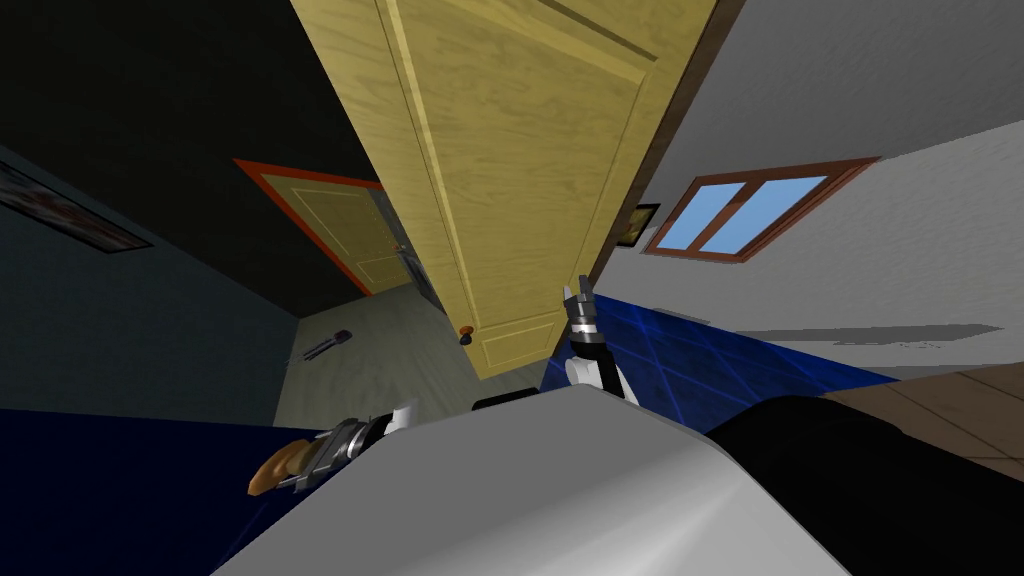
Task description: Push the door open
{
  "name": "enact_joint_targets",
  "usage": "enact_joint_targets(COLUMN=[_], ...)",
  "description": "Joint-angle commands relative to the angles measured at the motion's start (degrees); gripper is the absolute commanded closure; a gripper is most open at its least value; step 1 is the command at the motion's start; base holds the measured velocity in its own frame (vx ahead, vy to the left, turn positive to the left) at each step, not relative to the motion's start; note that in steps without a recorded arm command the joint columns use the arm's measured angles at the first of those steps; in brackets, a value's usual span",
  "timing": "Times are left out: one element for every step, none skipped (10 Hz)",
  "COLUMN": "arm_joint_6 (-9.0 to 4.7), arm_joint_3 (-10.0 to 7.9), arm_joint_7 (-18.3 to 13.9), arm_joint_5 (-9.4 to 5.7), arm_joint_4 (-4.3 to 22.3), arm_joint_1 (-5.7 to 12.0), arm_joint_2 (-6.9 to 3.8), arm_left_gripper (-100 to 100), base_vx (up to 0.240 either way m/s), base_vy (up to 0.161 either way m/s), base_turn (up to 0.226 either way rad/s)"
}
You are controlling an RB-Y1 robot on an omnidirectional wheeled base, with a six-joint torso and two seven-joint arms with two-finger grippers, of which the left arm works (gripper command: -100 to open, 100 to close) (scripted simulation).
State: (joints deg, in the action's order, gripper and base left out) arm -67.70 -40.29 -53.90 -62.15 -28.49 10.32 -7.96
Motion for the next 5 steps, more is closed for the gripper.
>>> enact_joint_targets(arm_joint_6=[-0.23, -1.22, -1.9, -2.68, -2.68], arm_joint_3=[0.04, -1.43, -2.24, -3.15, -3.15], arm_joint_7=[0.02, 0.5, 0.78, 1.1, 1.1], arm_joint_5=[0.08, -1.36, -2.13, -2.99, -2.99], arm_joint_4=[-0.2, 0.25, 0.38, 0.54, 0.97], arm_joint_1=[0.17, 0.13, 0.2, 0.28, 0.28], arm_joint_2=[-0.21, -0.27, -0.44, -0.63, -0.63], arm_left_gripper=[100, 100, 100, 100, 100], base_vx=[0.0, 0.026, -0.001, -0.019, 0.004], base_vy=[0.0, 0.114, 0.196, 0.2, 0.16], base_turn=[0.0, -0.099, -0.129, -0.126, -0.048])
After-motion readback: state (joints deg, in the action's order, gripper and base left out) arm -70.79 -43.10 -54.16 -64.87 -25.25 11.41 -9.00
